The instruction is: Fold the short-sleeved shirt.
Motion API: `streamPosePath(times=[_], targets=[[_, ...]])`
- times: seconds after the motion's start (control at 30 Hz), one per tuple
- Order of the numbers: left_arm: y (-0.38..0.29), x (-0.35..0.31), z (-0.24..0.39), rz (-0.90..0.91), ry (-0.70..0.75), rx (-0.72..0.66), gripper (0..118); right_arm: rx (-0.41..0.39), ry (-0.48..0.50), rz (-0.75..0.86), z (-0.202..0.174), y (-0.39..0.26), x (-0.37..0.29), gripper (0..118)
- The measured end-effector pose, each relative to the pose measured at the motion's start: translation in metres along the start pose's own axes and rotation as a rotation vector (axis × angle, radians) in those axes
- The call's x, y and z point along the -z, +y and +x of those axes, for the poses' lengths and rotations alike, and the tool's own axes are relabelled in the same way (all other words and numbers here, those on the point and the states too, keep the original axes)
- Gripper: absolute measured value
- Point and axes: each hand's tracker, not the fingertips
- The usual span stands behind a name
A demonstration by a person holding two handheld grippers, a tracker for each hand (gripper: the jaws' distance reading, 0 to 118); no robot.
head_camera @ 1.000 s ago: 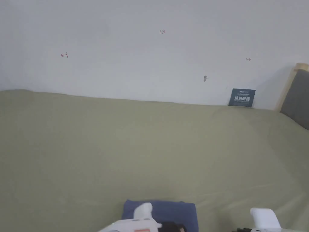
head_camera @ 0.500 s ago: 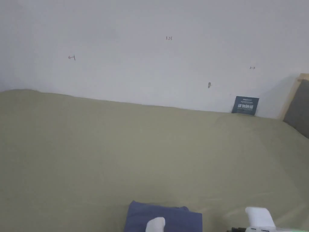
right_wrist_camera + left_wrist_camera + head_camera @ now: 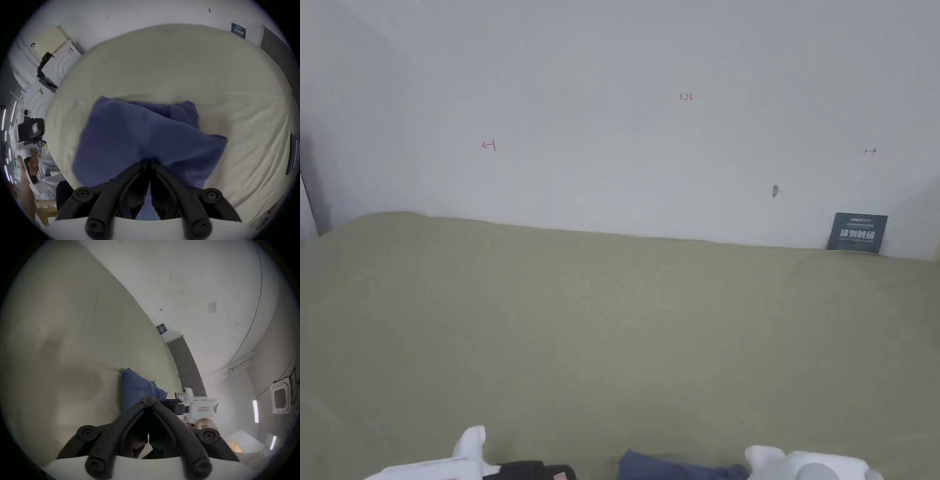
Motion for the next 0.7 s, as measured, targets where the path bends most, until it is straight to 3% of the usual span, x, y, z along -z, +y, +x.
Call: streamPosePath(times=[0.03,0.23,0.27,0.33,0.37,0.6,0.63,0.67,0.7], targets=[[0.0,0.0,-0.005,-0.008,0.001,0.0,0,0.031,0.024,0.034,0.004,-0.001,-0.003,7],[0.005,0.03,-0.028,-0.139,-0.019,-0.037,3,-0.027,0.007,0.046,0.002,-0.004,-0.005,7],[0.005,0.039,-0.029,-0.152,-0.006,-0.035,17,-0.039,-0.001,0.048,0.0,-0.005,-0.005,7],[0.008,0.063,-0.032,-0.247,-0.005,-0.05,102,-0.073,-0.013,0.051,-0.003,-0.006,-0.005,7],[0.005,0.069,-0.034,-0.226,-0.001,-0.044,118,-0.081,-0.015,0.051,-0.004,-0.007,-0.006,7],[0.0,0.124,-0.035,-0.25,-0.169,-0.199,114,-0.077,0.004,0.06,0.001,-0.008,-0.006,7],[-0.001,0.128,-0.034,-0.249,-0.157,-0.194,106,-0.076,0.008,0.062,0.002,-0.008,-0.007,7],[-0.003,0.133,-0.029,-0.248,-0.134,-0.189,91,-0.072,0.011,0.066,0.002,-0.009,-0.007,7],[-0.006,0.137,-0.026,-0.253,-0.061,-0.176,51,-0.068,0.011,0.069,0.003,-0.009,-0.007,7]])
